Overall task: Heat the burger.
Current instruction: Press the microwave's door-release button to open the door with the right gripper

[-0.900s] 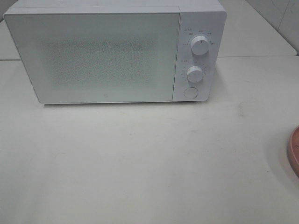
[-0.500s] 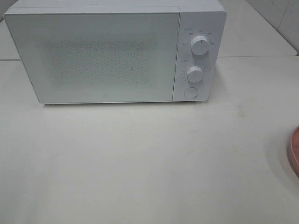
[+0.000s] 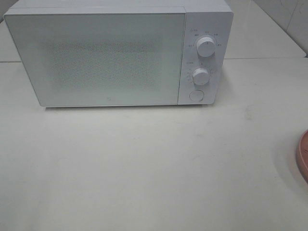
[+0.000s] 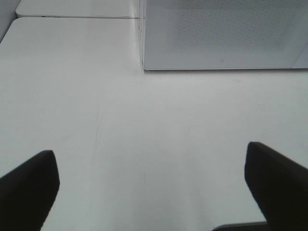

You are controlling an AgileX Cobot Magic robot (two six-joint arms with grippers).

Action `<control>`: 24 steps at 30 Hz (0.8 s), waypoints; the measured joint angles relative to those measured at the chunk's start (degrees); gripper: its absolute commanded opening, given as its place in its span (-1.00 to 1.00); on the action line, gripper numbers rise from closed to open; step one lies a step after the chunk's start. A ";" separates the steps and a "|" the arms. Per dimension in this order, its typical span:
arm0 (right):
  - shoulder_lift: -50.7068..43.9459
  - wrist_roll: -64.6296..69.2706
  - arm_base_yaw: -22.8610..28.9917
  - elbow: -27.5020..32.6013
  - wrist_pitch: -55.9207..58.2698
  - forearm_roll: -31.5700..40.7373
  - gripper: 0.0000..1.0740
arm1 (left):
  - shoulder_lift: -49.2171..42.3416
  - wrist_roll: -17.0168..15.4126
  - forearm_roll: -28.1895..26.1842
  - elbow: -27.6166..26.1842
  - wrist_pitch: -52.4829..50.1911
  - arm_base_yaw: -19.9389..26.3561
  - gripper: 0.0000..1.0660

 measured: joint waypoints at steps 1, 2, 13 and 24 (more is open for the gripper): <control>2.18 0.00 0.00 0.00 -1.49 0.00 0.39 | 0.00 0.00 0.00 0.00 0.00 0.00 0.83; 3.32 0.00 0.00 0.00 -2.06 0.00 0.39 | 0.00 0.00 0.00 0.00 0.00 0.00 0.83; 14.44 0.06 0.00 0.23 -9.74 0.00 0.39 | 0.00 0.00 0.00 0.00 0.00 0.00 0.83; 22.80 0.06 0.00 2.01 -21.14 0.00 0.39 | 0.00 0.00 0.00 0.00 0.00 0.00 0.83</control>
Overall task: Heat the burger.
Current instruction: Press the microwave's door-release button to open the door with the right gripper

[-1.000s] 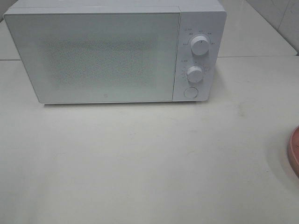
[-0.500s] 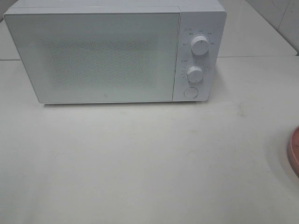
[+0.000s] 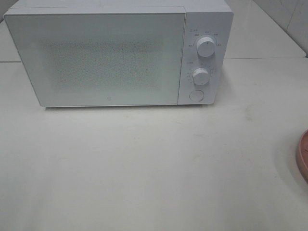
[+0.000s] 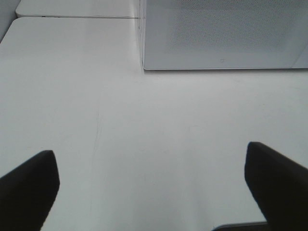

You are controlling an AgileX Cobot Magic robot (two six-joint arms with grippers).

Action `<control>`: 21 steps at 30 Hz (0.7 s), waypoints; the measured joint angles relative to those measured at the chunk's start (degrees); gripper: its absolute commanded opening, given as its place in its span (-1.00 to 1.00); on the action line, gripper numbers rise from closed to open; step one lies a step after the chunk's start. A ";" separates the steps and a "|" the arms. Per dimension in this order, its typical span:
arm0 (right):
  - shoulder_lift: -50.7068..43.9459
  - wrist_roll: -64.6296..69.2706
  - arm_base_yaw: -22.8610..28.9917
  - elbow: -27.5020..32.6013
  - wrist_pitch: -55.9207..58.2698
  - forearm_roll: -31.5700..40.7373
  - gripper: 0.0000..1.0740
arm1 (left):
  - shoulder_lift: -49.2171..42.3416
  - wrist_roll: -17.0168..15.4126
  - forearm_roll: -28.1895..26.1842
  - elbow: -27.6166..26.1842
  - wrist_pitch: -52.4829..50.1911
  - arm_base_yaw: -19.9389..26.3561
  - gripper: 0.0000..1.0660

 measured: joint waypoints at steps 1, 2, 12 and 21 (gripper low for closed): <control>0.00 0.00 0.00 0.00 0.00 0.00 0.39 | 0.00 0.00 0.00 0.00 0.00 0.00 0.83; 1.66 0.00 0.00 0.00 -2.29 0.00 0.39 | 0.00 0.00 0.00 0.00 0.00 0.00 0.83; 10.31 0.00 0.00 0.06 -10.26 0.00 0.39 | 0.00 0.00 0.00 0.00 0.00 0.00 0.83; 21.54 0.00 0.00 0.06 -20.23 0.00 0.39 | 0.00 0.00 0.00 0.00 0.00 0.00 0.83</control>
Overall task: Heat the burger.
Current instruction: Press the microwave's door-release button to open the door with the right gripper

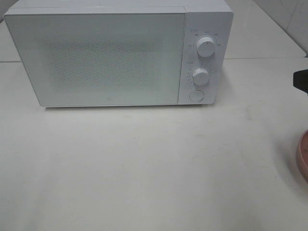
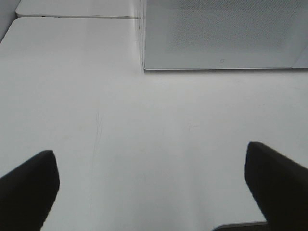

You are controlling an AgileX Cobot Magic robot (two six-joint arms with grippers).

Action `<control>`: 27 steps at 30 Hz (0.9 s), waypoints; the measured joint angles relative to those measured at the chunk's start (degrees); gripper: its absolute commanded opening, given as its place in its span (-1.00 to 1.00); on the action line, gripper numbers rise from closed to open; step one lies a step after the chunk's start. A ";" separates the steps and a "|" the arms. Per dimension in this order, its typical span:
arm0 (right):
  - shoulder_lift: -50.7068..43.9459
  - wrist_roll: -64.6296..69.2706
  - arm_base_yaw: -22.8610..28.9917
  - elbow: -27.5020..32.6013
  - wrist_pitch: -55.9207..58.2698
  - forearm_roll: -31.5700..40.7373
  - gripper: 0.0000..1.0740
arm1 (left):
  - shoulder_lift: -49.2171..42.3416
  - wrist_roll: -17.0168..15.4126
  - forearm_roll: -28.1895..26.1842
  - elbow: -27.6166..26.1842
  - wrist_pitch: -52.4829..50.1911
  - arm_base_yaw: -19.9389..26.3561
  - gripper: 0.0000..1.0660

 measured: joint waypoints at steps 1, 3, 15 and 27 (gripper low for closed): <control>0.00 0.00 0.00 0.00 0.00 0.00 0.39 | 0.00 0.00 0.00 0.00 0.00 0.00 0.83; 3.04 0.00 0.00 0.00 -3.32 0.00 0.39 | 0.00 0.00 0.00 0.00 0.00 0.00 0.83; 15.30 0.00 0.00 0.00 -17.99 0.00 0.39 | 0.00 0.00 0.00 0.00 0.00 0.00 0.83; 28.76 0.00 0.00 0.00 -37.70 0.00 0.39 | 0.00 0.00 0.00 0.00 0.00 0.00 0.83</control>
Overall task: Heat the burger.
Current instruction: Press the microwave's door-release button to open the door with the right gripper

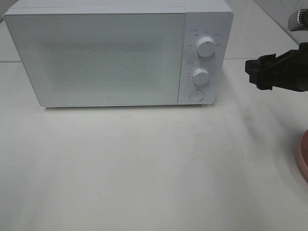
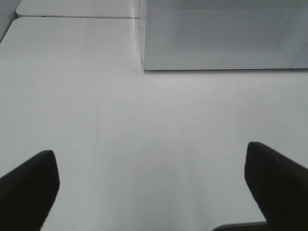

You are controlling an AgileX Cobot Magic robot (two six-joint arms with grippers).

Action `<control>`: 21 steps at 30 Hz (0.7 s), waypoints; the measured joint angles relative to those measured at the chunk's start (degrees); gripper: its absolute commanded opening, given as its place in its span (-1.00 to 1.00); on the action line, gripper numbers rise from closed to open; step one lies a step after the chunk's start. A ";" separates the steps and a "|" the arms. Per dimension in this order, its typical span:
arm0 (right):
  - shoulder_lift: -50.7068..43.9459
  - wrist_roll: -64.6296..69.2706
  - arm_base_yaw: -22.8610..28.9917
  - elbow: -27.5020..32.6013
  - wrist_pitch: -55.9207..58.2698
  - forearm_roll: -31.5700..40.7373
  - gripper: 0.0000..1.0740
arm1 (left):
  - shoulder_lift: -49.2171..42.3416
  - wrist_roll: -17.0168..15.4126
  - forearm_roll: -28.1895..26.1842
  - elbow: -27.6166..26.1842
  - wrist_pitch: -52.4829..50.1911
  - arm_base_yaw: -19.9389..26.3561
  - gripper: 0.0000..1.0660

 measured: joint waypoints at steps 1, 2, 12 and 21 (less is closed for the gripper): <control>1.03 0.00 0.00 0.00 -1.89 0.00 0.39 | 0.00 0.00 0.00 0.00 0.00 0.00 0.83; 2.75 0.00 0.00 0.00 -5.10 -0.11 0.39 | 0.00 0.00 0.00 0.00 0.00 0.00 0.83; 9.17 0.06 0.00 -0.06 -15.24 -0.11 0.39 | 0.00 0.00 0.00 0.00 0.00 0.00 0.83; 11.06 -0.40 1.32 1.95 -20.17 2.01 0.39 | 0.00 0.00 0.00 0.00 0.00 0.00 0.83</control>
